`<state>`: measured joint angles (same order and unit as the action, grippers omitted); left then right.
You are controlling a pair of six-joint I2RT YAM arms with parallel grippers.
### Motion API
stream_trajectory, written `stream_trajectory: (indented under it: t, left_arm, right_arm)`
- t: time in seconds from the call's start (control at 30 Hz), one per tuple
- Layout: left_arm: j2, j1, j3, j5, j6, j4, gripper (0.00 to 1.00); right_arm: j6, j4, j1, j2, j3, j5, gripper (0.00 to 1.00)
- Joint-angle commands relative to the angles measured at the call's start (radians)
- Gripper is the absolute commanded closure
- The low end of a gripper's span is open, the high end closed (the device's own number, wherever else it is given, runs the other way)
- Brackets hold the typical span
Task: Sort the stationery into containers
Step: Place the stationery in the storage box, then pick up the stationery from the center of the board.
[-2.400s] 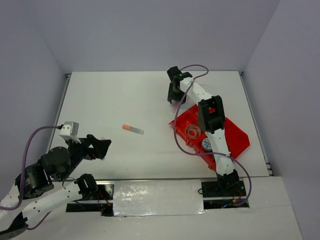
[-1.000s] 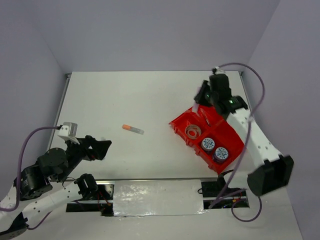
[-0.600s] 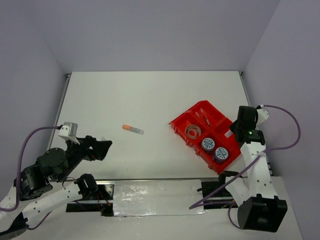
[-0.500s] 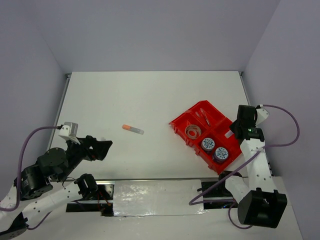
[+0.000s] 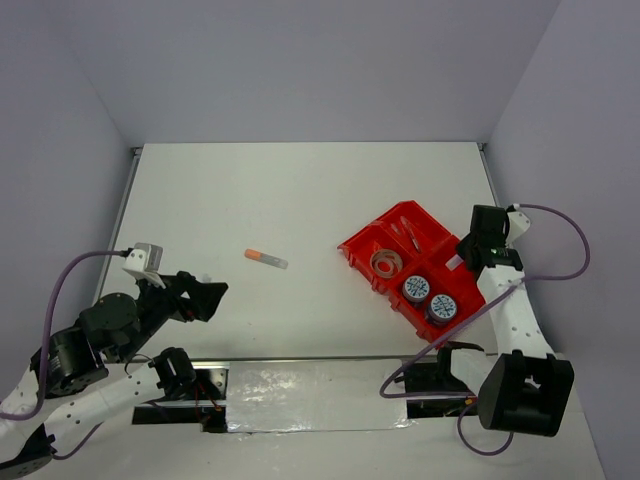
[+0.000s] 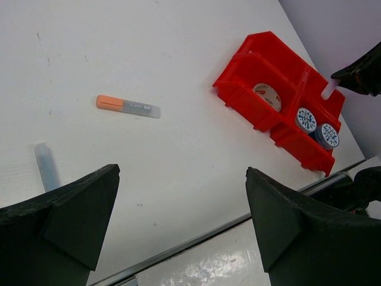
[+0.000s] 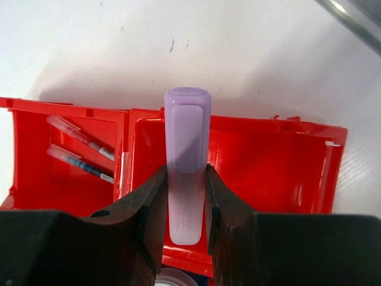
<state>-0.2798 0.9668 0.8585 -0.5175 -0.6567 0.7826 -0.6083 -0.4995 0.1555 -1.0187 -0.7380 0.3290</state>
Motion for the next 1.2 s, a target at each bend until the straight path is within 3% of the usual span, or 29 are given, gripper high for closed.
stream_trajectory:
  t: [0.0,0.03,0.07,0.1,0.3,0.4,0.47,0.5,0.6,0.63,0.77,0.87,0.97,1.17]
  left_arm:
    - [-0.007,0.006,0.01,0.011,0.022,-0.052,0.01]
    - [-0.007,0.004,0.011,0.013,0.023,-0.054,0.01]
    - [-0.004,0.004,0.011,0.013,0.023,-0.054,0.01]
    - [-0.004,0.006,0.01,0.013,0.023,-0.054,0.01]
    - [-0.001,0.006,0.01,0.014,0.025,-0.056,0.01]
    - [-0.004,0.004,0.01,0.011,0.022,-0.052,0.01]
    - [-0.007,0.004,0.013,-0.004,0.011,-0.048,0.01]
    - [-0.007,0.006,0.016,-0.034,0.003,-0.033,0.01]
    - [-0.013,0.004,0.033,-0.116,-0.063,0.015,0.01]
    - [-0.012,0.003,0.043,-0.168,-0.101,0.052,0.01]
    - [0.005,0.004,0.057,-0.248,-0.168,0.119,0.01]
    - [0.022,0.003,0.063,-0.286,-0.204,0.148,0.01]
    - [0.021,0.003,0.066,-0.302,-0.222,0.167,0.01]
    - [-0.005,0.003,0.059,-0.265,-0.179,0.135,0.01]
  right_arm:
    - [0.019,0.071,0.006,-0.03,0.014,-0.024,0.82]
    - [0.027,0.079,0.006,-0.031,0.018,-0.05,0.77]
    - [0.036,0.093,0.006,-0.029,0.026,-0.059,0.53]
    - [0.038,0.096,0.006,-0.024,0.028,-0.062,0.46]
    - [0.064,0.095,0.006,0.043,0.014,-0.116,0.33]
    - [0.074,0.073,0.001,0.104,-0.017,-0.163,0.31]
    - [0.096,0.108,-0.04,0.149,-0.021,-0.29,0.2]
    - [0.117,0.131,-0.066,0.193,-0.018,-0.336,0.01]
    - [0.134,0.228,-0.29,0.238,-0.026,-0.415,0.0]
    - [0.154,0.263,-0.423,0.232,-0.044,-0.412,0.0]
    - [0.212,0.3,-0.711,0.083,-0.139,-0.387,0.0]
    - [0.326,0.26,-0.889,-0.229,-0.289,-0.349,0.0]
    - [0.464,0.155,-1.006,-0.515,-0.506,-0.279,0.0]
    - [0.677,-0.031,-1.071,-0.987,-0.924,-0.346,0.05]
